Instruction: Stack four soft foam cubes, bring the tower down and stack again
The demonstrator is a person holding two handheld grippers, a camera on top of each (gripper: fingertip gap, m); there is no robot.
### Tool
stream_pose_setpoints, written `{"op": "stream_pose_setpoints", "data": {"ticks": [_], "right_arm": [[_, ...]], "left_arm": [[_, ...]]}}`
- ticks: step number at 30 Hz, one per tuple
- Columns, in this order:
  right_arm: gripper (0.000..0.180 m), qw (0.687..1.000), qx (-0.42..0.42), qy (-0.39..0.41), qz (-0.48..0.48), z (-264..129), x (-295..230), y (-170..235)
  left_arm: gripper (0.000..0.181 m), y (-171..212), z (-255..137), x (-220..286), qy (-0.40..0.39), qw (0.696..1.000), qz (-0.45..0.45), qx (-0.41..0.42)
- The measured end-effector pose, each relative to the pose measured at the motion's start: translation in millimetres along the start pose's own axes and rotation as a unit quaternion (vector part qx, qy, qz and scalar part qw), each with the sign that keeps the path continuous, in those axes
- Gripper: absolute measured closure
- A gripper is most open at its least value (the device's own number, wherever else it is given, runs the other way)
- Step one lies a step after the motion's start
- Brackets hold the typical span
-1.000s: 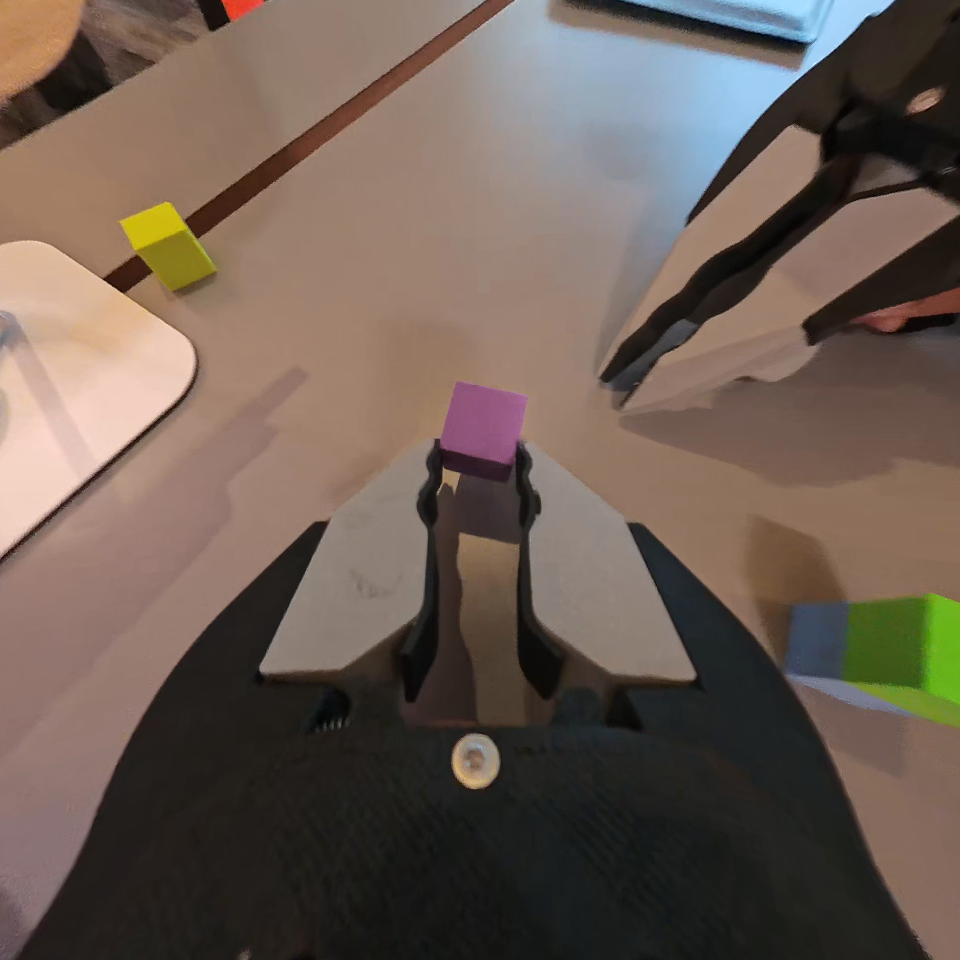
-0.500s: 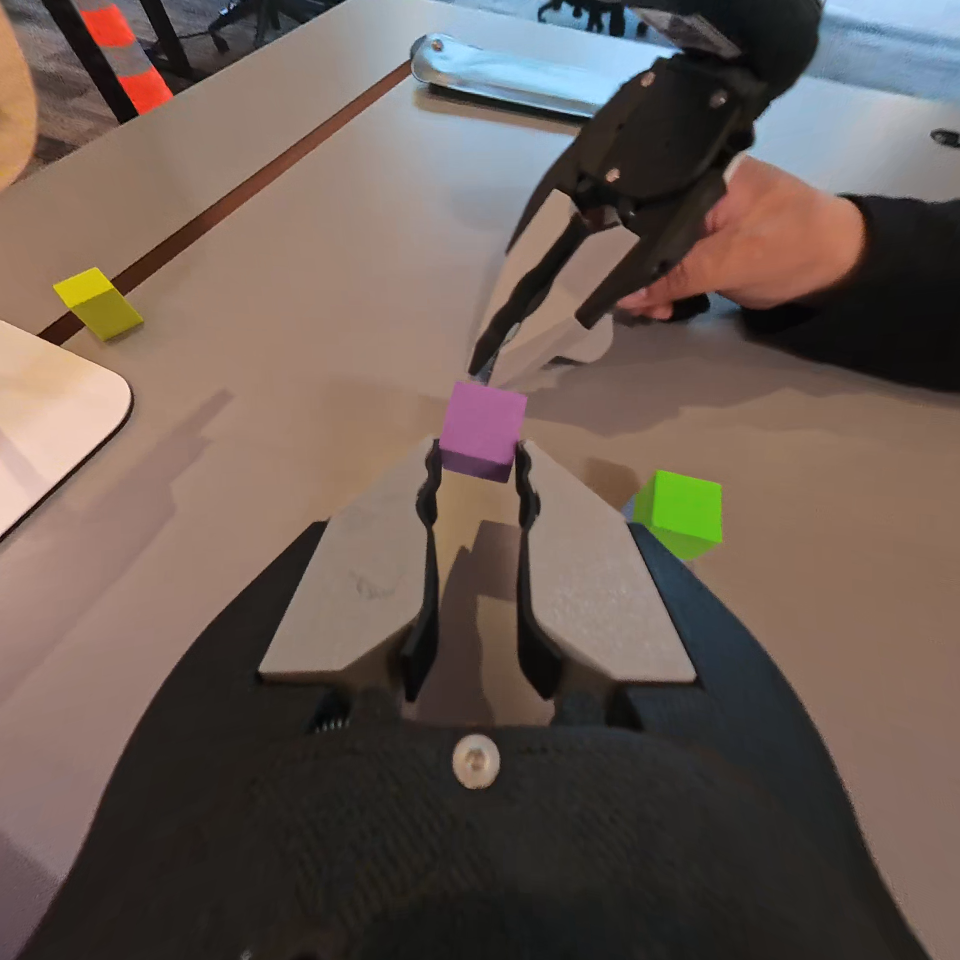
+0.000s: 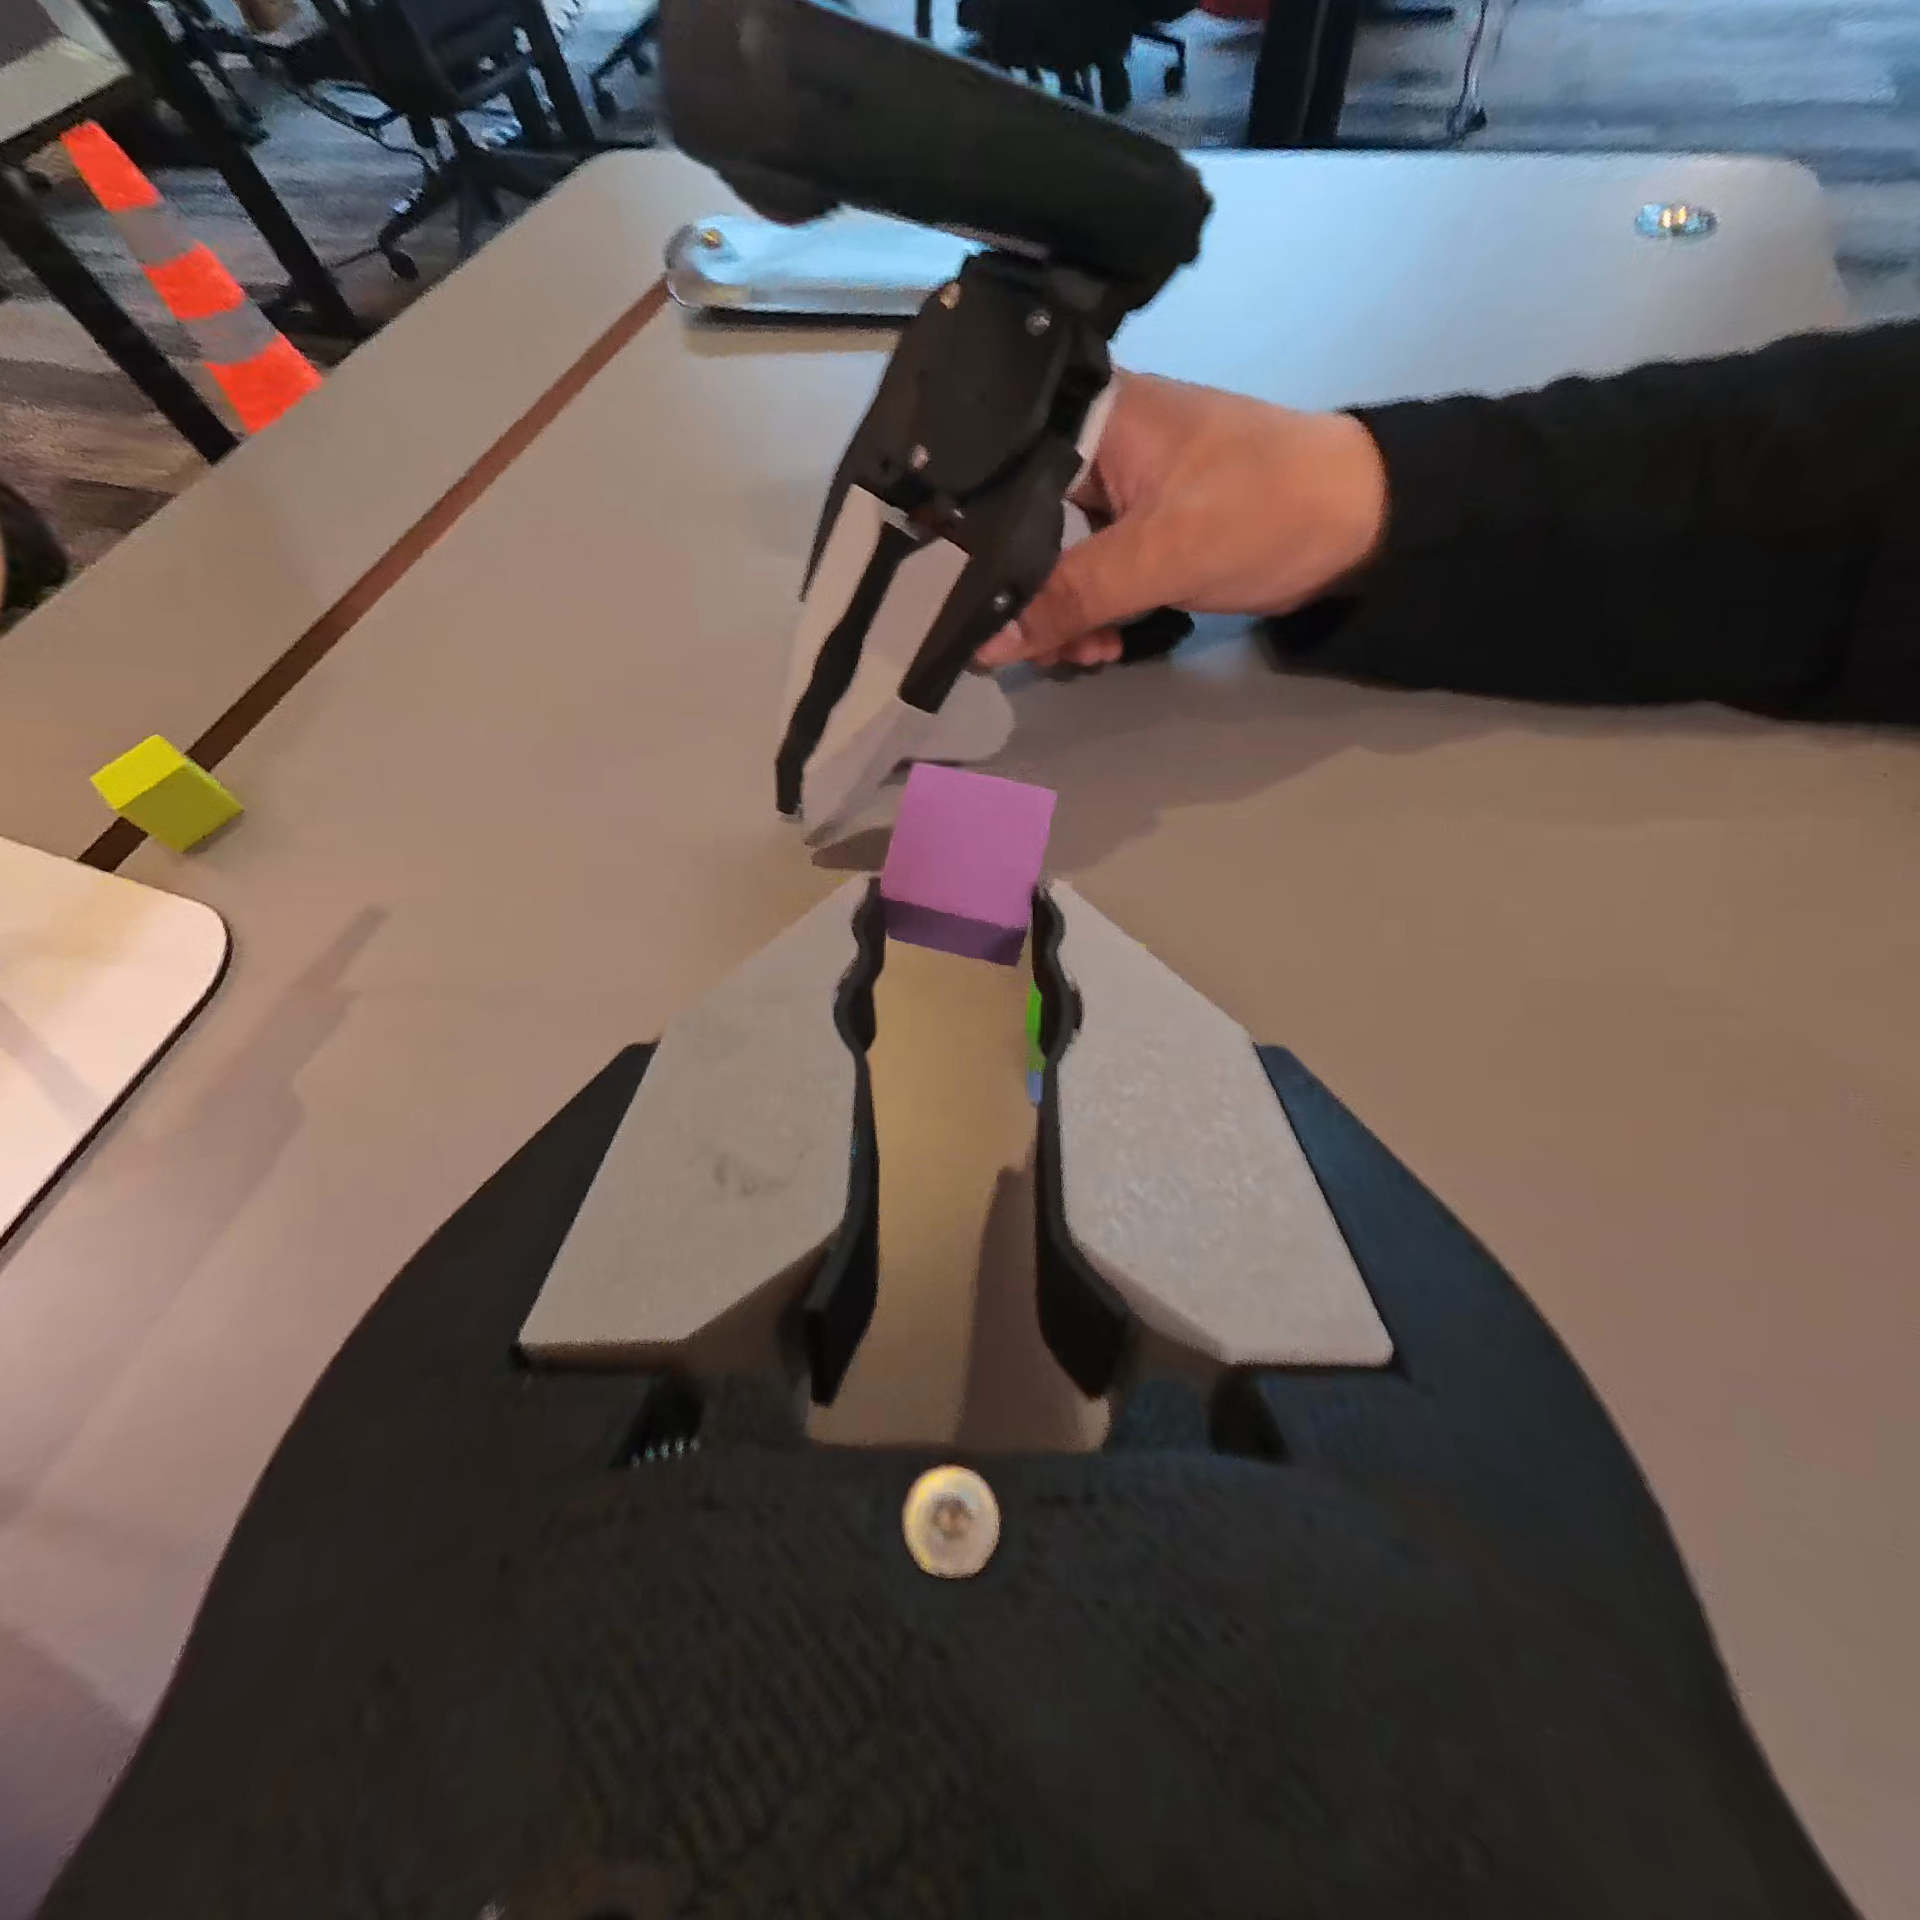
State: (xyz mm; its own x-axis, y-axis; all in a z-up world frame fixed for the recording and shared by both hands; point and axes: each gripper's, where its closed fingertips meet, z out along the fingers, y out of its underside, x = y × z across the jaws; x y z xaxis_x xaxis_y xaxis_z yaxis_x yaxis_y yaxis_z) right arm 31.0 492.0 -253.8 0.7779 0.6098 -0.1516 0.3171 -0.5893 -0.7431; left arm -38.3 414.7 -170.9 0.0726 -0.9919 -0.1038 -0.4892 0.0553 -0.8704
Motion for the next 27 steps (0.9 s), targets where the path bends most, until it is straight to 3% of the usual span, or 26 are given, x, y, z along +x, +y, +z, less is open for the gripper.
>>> {"op": "stream_pose_setpoints", "data": {"ticks": [14, 27], "right_arm": [[0.165, 1.0, 0.0, -0.002, 0.003, -0.2, 0.0, 0.0], [0.165, 1.0, 0.0, -0.001, 0.001, 0.0, 0.2, 0.1]], "left_arm": [[0.155, 6.5, 2.5, 22.7, 0.036, 0.998, -0.014, -0.04], [0.154, 23.5, 10.2, 19.9, 0.017, 0.997, 0.0, -0.082]]}}
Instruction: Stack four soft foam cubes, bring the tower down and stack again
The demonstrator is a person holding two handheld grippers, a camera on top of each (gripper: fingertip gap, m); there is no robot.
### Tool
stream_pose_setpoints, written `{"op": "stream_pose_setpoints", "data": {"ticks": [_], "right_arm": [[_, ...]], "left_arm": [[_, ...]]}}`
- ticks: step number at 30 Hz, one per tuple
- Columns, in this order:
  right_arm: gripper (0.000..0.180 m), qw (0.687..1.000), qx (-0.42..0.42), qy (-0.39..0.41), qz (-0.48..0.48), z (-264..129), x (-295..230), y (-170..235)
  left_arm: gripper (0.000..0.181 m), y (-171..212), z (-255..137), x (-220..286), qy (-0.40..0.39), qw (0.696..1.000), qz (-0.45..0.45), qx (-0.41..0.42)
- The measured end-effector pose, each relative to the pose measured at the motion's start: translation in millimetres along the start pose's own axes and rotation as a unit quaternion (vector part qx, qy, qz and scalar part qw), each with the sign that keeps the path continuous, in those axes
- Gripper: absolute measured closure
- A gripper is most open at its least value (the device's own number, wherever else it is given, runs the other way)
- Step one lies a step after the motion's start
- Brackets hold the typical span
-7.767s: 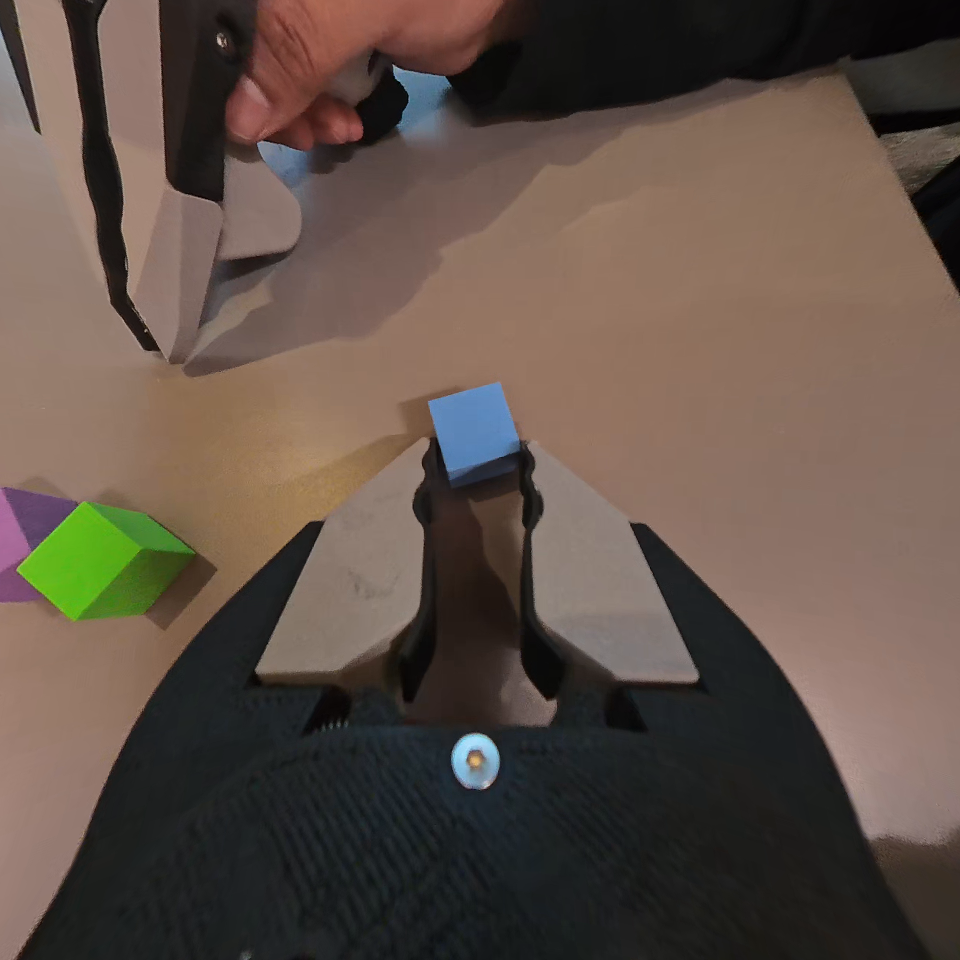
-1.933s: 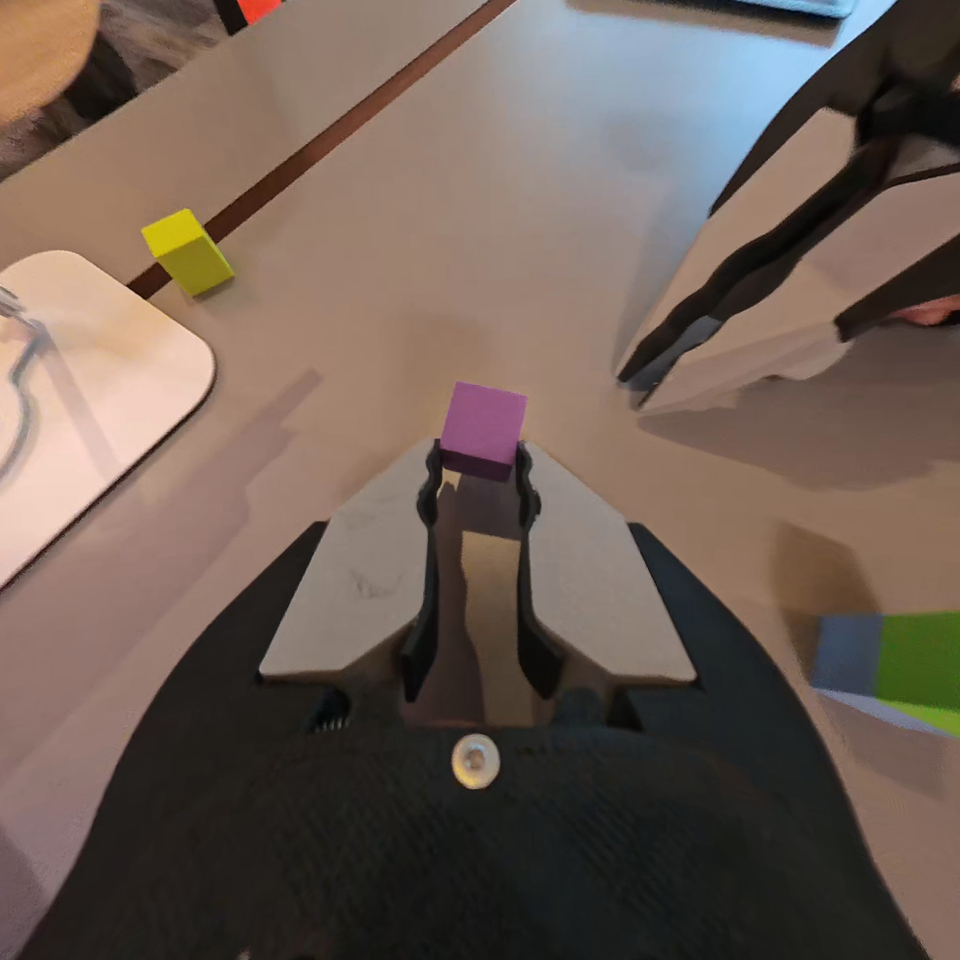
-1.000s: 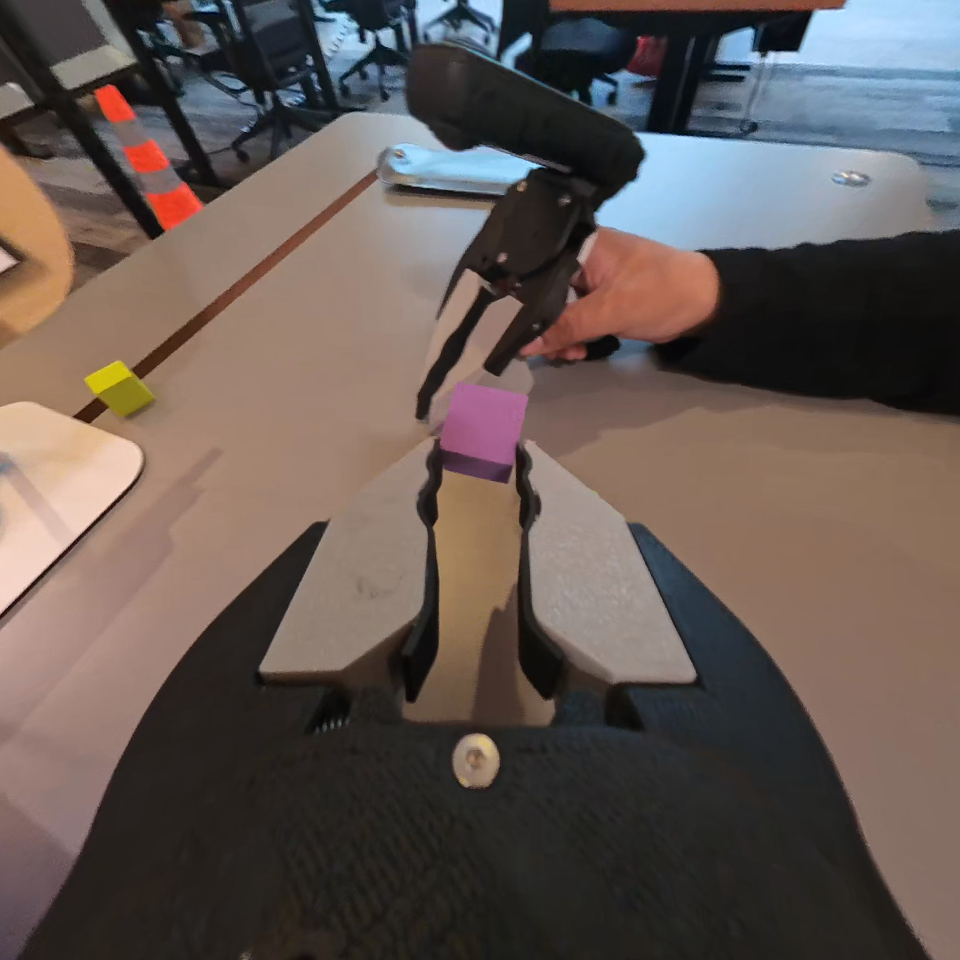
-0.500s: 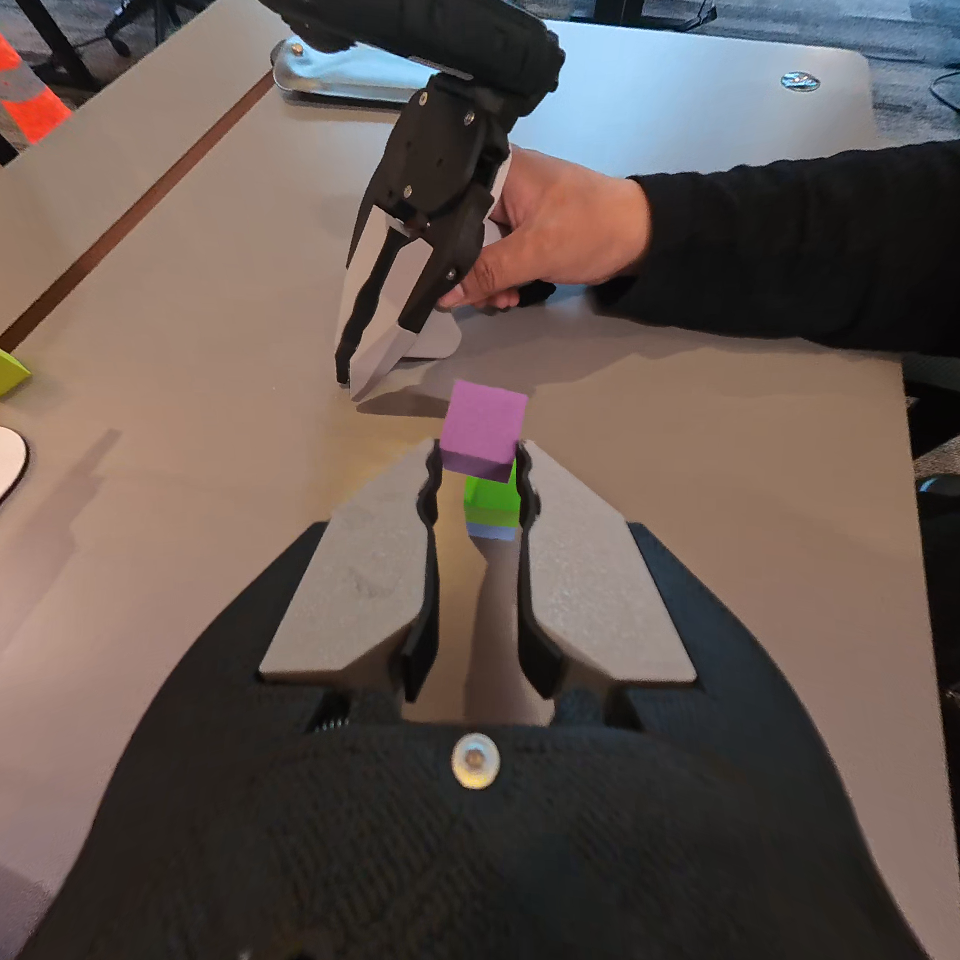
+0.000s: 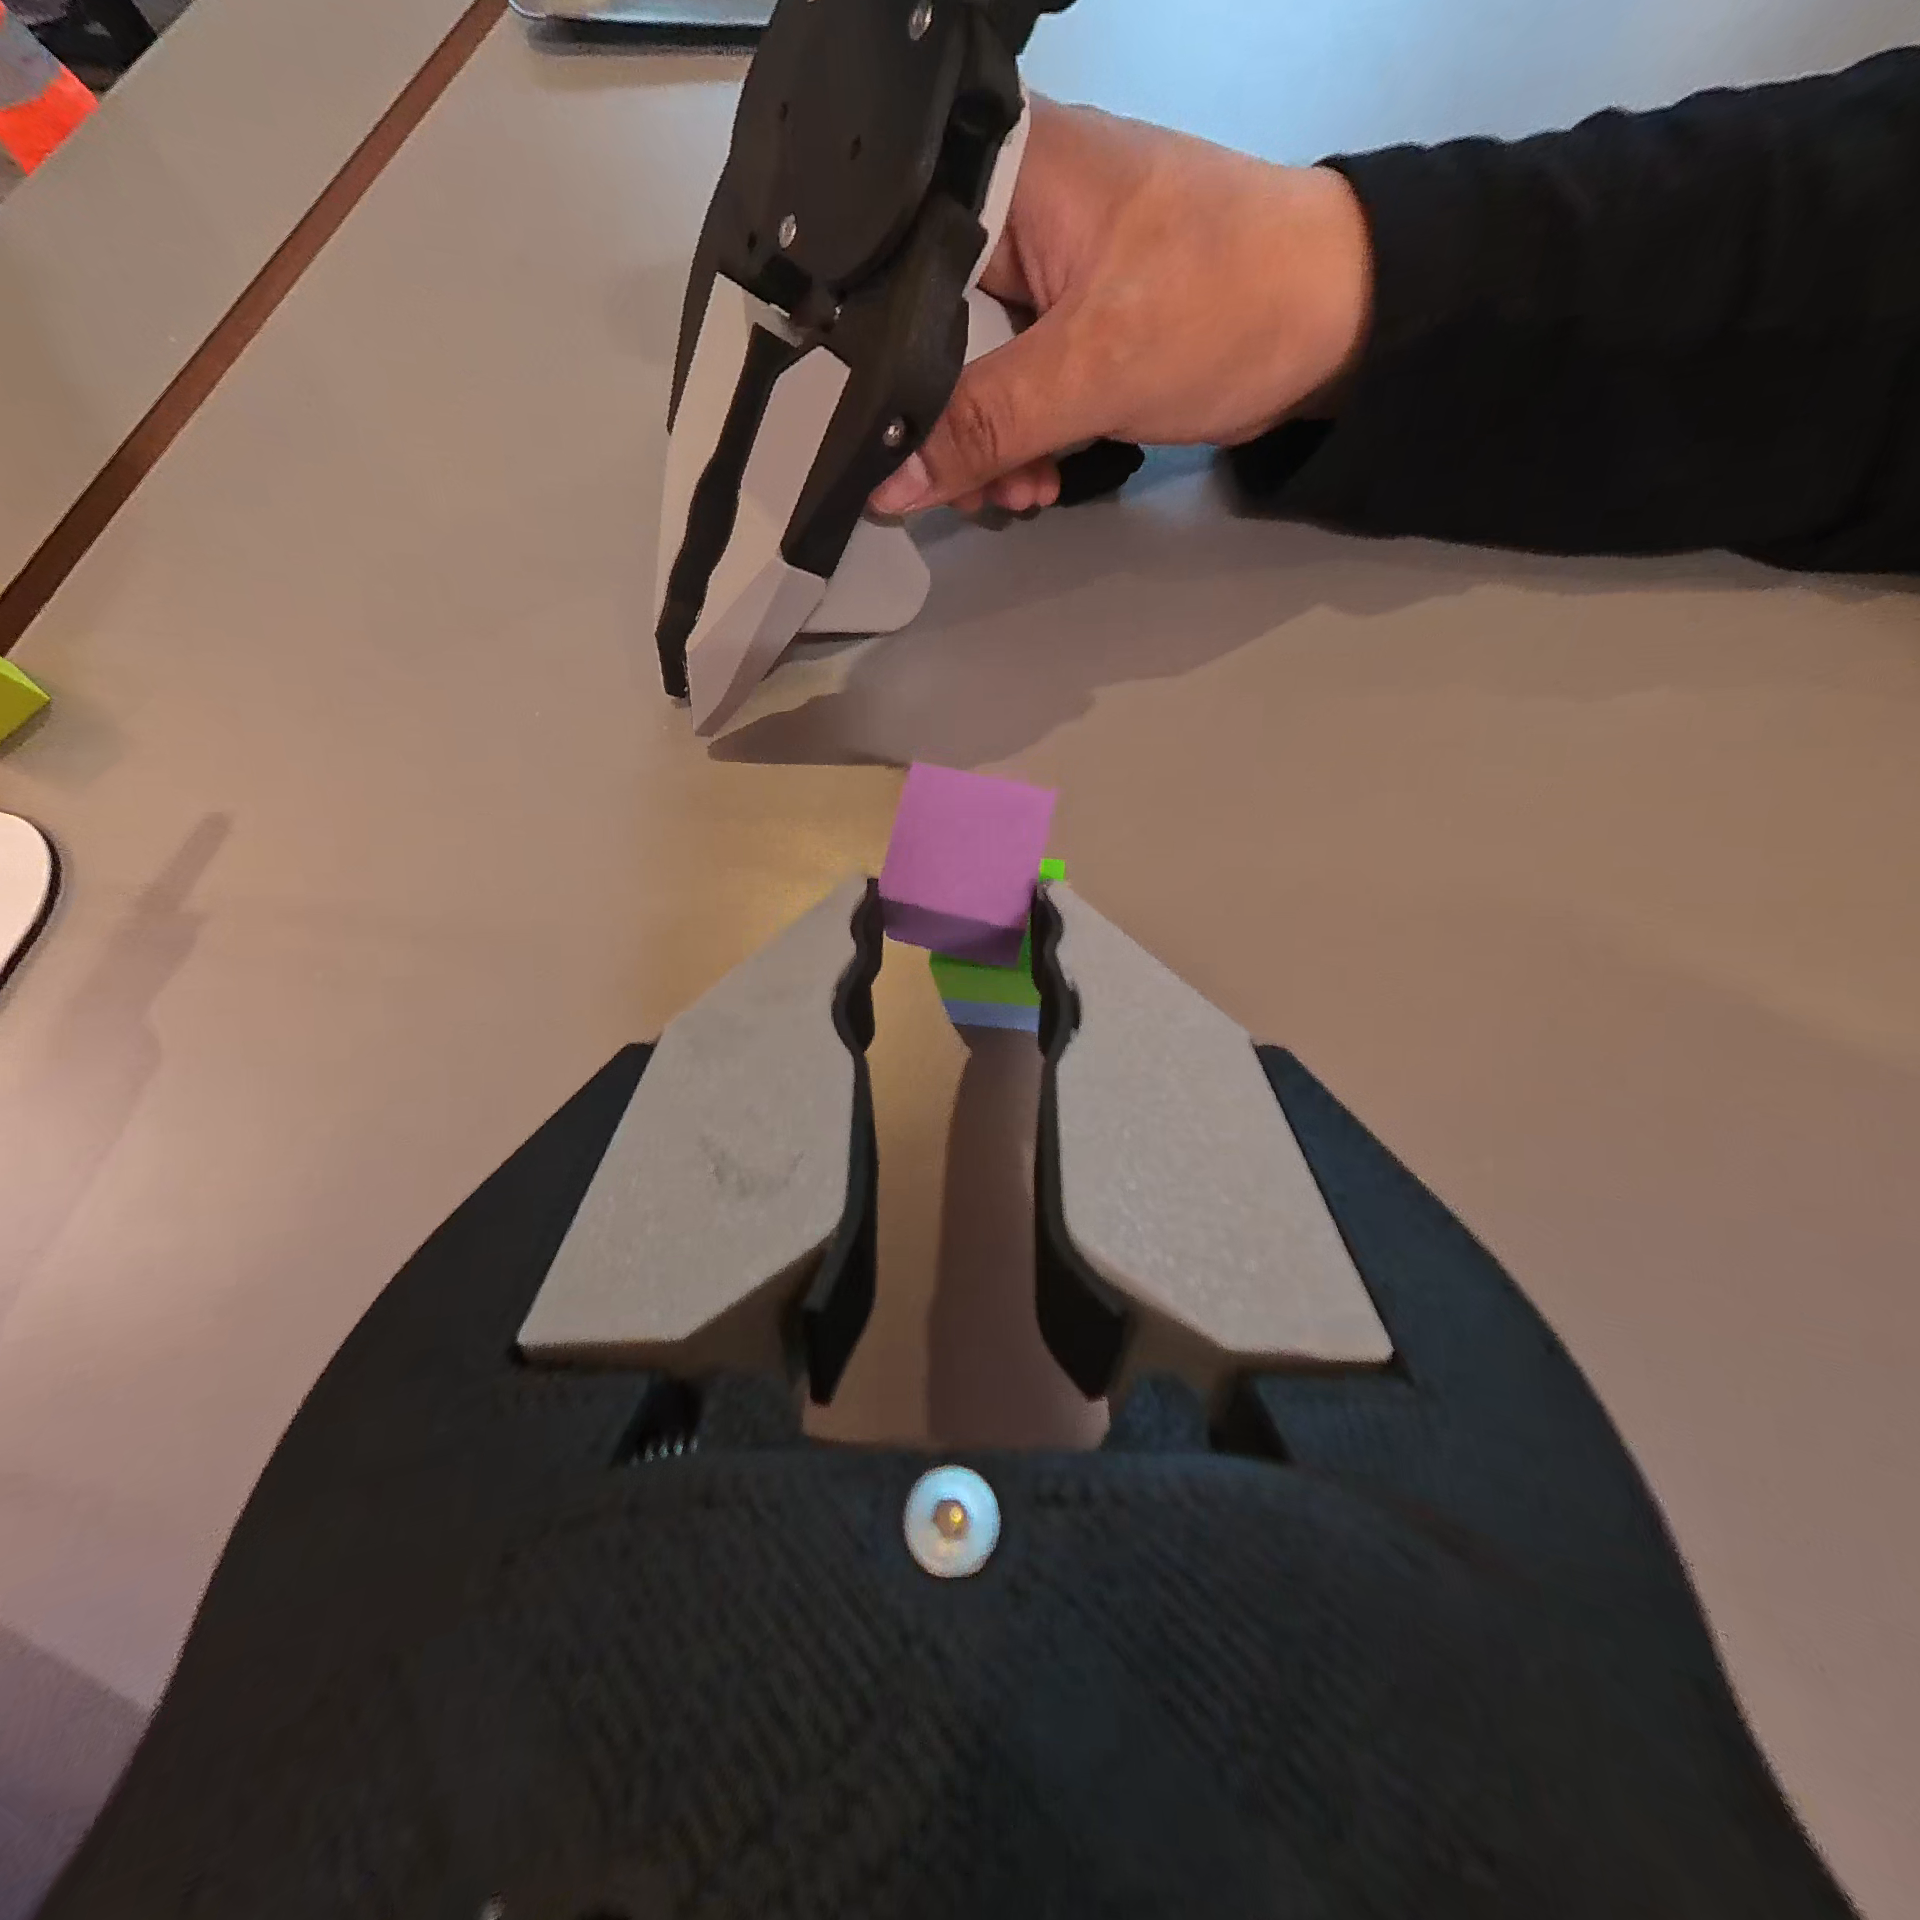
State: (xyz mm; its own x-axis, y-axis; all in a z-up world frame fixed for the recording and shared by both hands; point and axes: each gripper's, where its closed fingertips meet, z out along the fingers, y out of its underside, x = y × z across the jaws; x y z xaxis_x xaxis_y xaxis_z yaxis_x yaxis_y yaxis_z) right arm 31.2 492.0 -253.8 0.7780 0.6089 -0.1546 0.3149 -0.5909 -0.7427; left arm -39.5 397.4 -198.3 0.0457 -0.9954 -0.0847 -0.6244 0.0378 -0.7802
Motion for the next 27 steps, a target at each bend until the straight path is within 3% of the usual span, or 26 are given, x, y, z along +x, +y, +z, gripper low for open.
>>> {"op": "stream_pose_setpoints", "data": {"ticks": [20, 27], "right_arm": [[0.165, 1.0, 0.0, -0.001, 0.001, 0.6, 0.2, -0.2], [0.165, 1.0, 0.0, -0.001, 0.001, 0.7, 0.2, -0.4]], "left_arm": [[0.154, 3.6, 0.9, 3.7, -0.011, 1.0, 0.006, -0.018], [0.154, 2.9, 0.3, 3.5, -0.01, 0.999, -0.032, -0.018]]}}
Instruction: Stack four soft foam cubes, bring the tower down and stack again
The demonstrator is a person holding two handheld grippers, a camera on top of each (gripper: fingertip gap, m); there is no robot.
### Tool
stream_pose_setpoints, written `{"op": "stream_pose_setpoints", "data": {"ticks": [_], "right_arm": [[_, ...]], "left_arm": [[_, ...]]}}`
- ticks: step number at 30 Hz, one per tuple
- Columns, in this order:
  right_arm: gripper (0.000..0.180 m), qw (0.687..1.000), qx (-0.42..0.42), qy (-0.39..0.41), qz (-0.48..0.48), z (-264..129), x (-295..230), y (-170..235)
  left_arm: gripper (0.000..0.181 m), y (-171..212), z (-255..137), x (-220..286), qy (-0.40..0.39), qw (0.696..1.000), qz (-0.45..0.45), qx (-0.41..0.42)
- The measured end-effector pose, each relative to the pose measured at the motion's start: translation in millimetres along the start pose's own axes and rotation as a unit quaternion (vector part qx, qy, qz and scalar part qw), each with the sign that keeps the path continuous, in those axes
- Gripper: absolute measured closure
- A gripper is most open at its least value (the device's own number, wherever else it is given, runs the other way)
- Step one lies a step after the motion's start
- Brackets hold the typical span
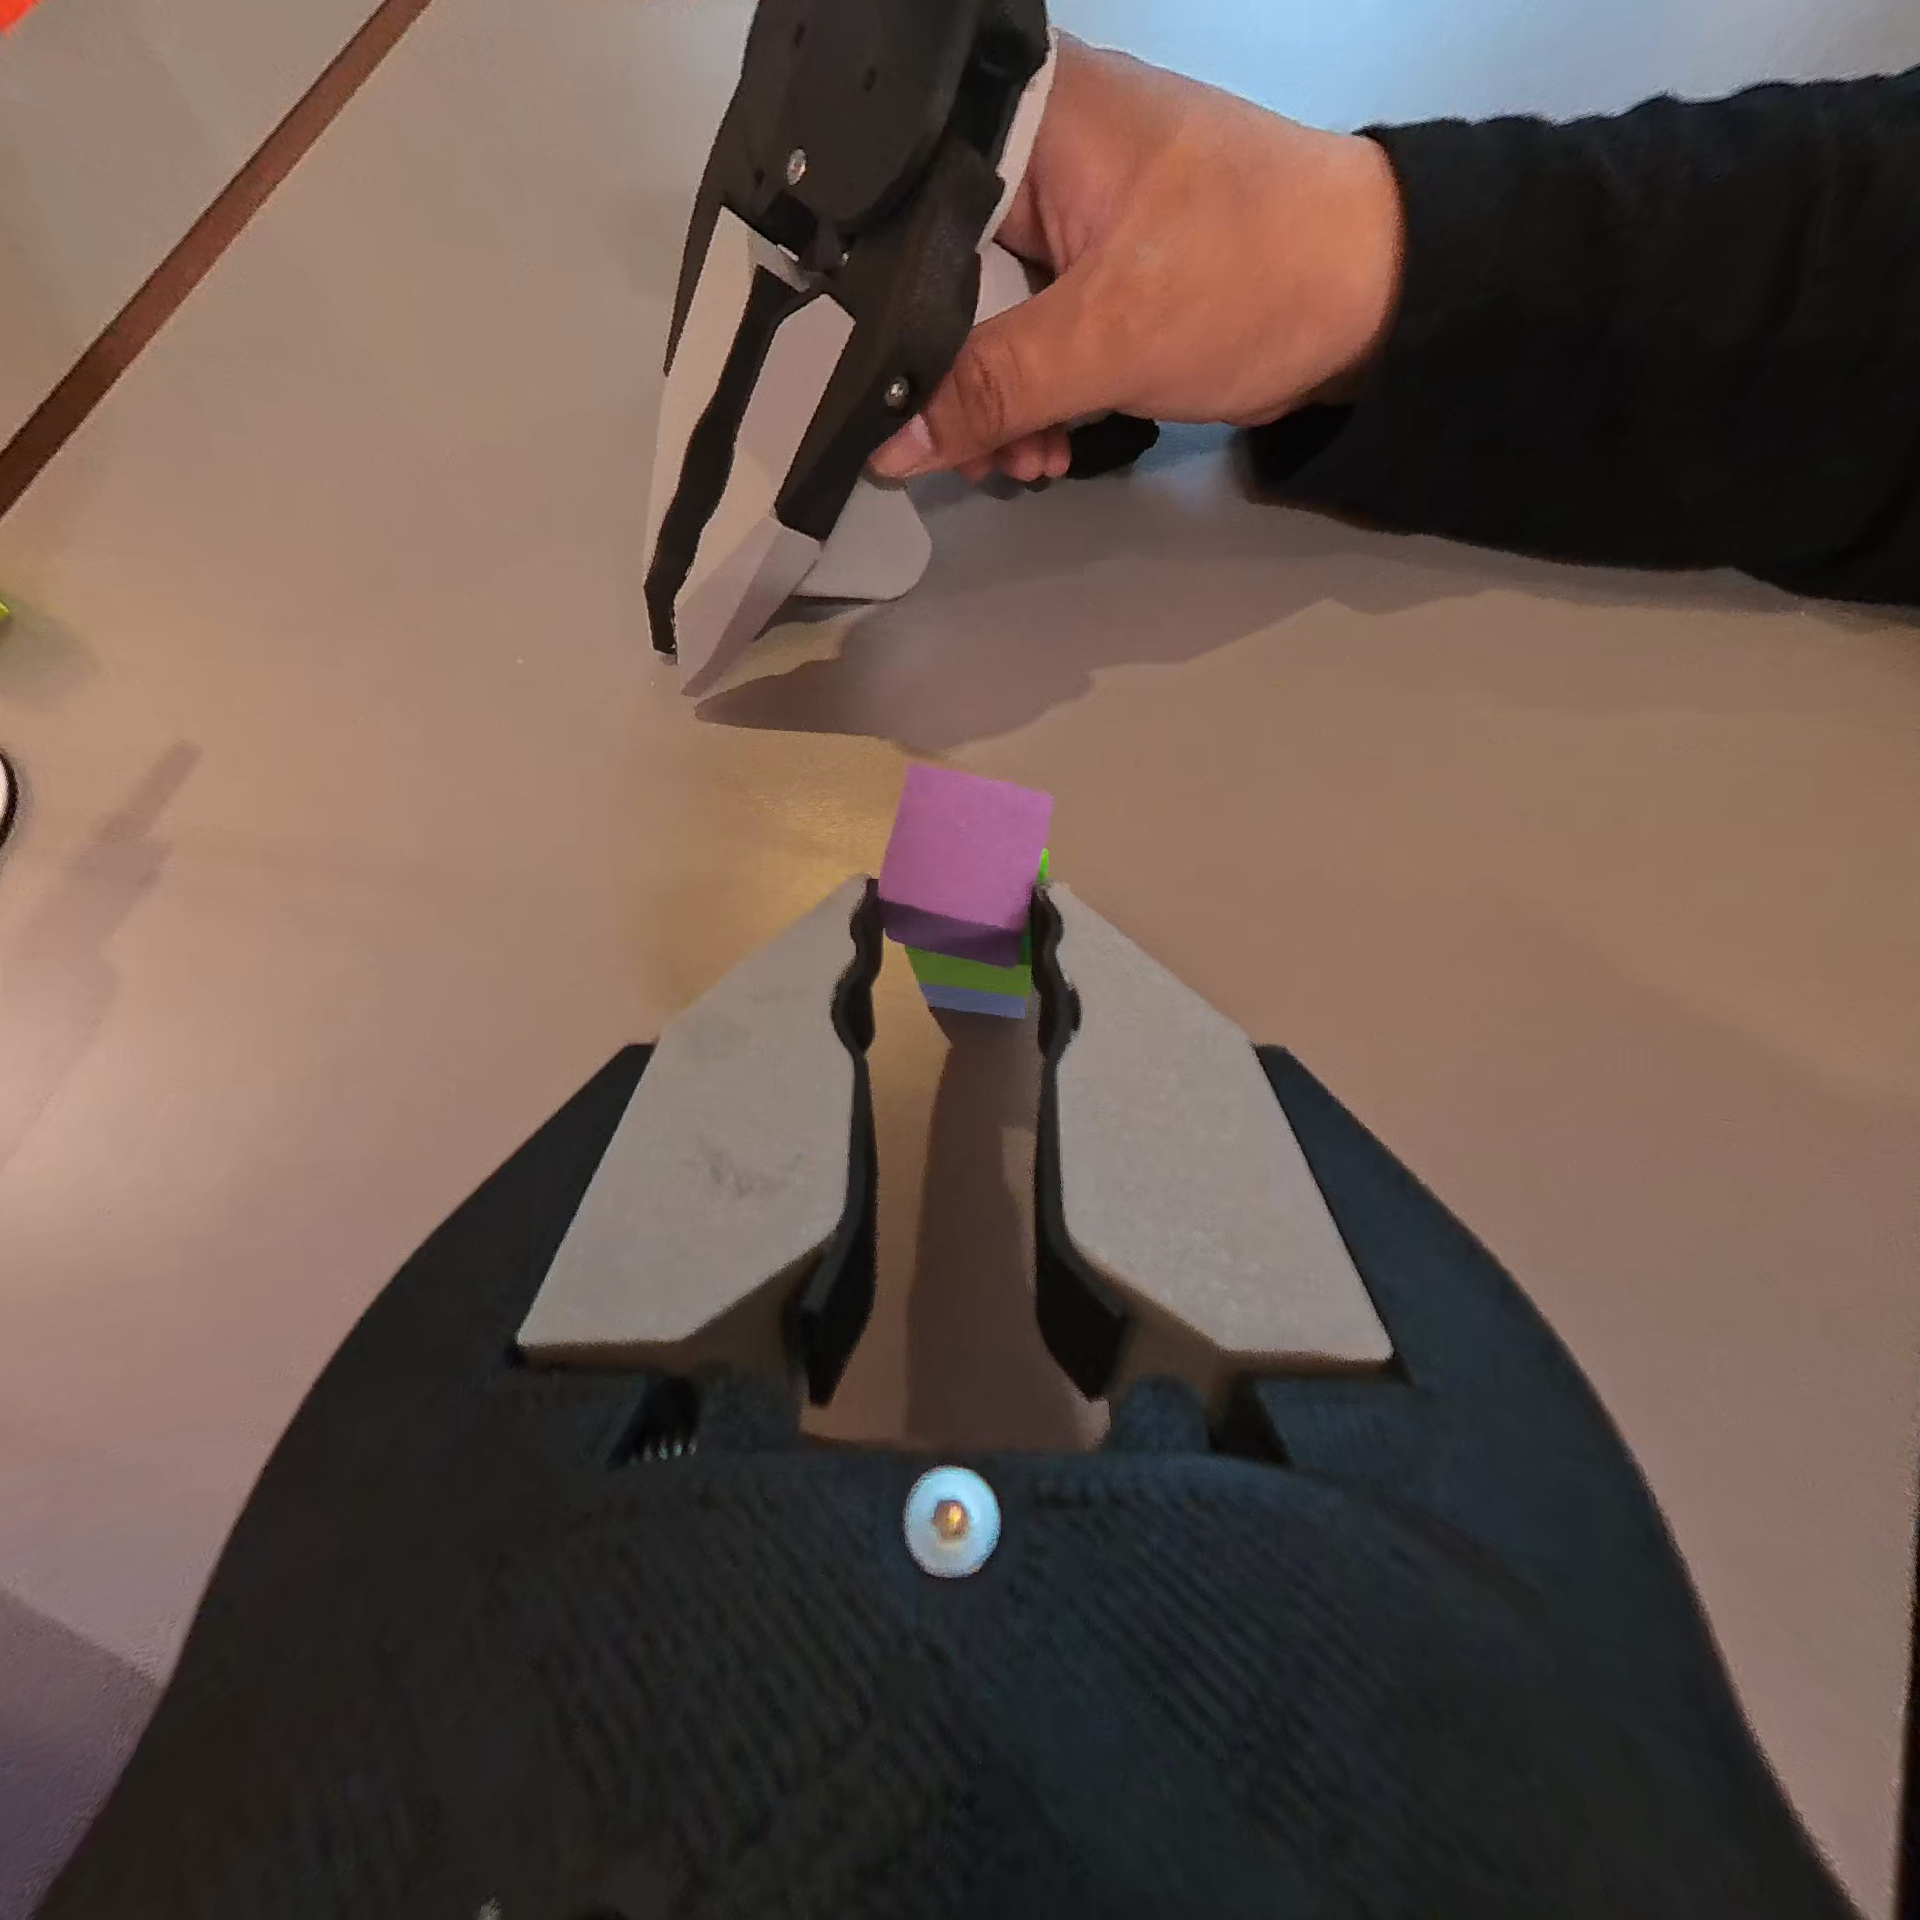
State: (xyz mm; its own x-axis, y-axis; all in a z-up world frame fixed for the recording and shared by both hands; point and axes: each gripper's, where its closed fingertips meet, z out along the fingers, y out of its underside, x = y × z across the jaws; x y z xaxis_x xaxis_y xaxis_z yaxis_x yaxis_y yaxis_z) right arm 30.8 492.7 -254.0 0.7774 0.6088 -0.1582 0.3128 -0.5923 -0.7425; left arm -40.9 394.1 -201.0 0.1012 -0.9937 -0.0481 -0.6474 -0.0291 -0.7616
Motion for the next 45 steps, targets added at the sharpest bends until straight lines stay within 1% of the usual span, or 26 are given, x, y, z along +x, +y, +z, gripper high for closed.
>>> {"op": "stream_pose_setpoints", "data": {"ticks": [5, 13, 24, 25, 27, 33, 37, 39, 40, 41, 44, 45], "right_arm": [[0.165, 1.0, 0.0, 0.0, 0.001, 0.0, 0.0, 0.1], [0.165, 1.0, 0.0, 0.0, 0.0, 0.0, -0.1, 0.0], [0.165, 1.0, 0.0, 0.0, 0.0, -0.6, -0.5, 0.3], [0.165, 1.0, 0.0, 0.0, 0.0, -0.6, -0.5, 0.4], [0.165, 1.0, 0.0, 0.0, 0.0, -0.7, -0.5, 0.4], [0.165, 1.0, 0.0, 0.0, -0.001, -1.1, -0.8, 0.7], [0.165, 1.0, 0.0, 0.0, -0.001, -1.3, -0.9, 0.7], [0.165, 1.0, 0.0, -0.001, -0.001, -1.4, -1.4, 0.7], [0.162, 1.0, 0.0, -0.007, -0.005, -1.3, -3.6, 0.5], [0.159, 1.0, 0.0, -0.008, -0.011, -1.2, -4.9, 0.5], [0.159, 0.999, -0.003, 0.006, -0.034, 0.7, -4.7, -0.3], [0.158, 0.999, -0.003, 0.012, -0.044, 1.8, -3.9, -1.2]], "left_arm": [[0.155, -1.4, -2.4, -1.4, -0.006, 1.0, -0.014, 0.004], [0.154, 2.3, 2.6, 2.6, -0.007, 1.0, -0.001, -0.01], [0.154, 5.2, 3.6, 1.5, -0.008, 1.0, -0.008, -0.014], [0.151, 8.1, 4.9, 0.5, -0.011, 1.0, -0.008, -0.022], [0.137, 12.2, 8.1, -1.0, -0.016, 0.999, -0.01, -0.033], [0.122, 10.4, 4.7, -0.9, -0.012, 1.0, -0.01, -0.026], [0.116, 16.2, -4.0, -18.5, -0.027, 0.999, -0.024, -0.02], [0.111, 26.6, -7.1, -28.4, -0.025, 0.998, -0.041, -0.028], [0.109, 34.1, -8.4, -34.7, -0.027, 0.998, -0.051, -0.039], [0.111, 40.7, -10.1, -43.0, -0.036, 0.996, -0.061, -0.046], [0.118, 51.0, -16.0, -71.2, -0.074, 0.991, -0.107, -0.04], [0.124, 56.8, -16.7, -81.6, -0.094, 0.987, -0.12, -0.046]]}}
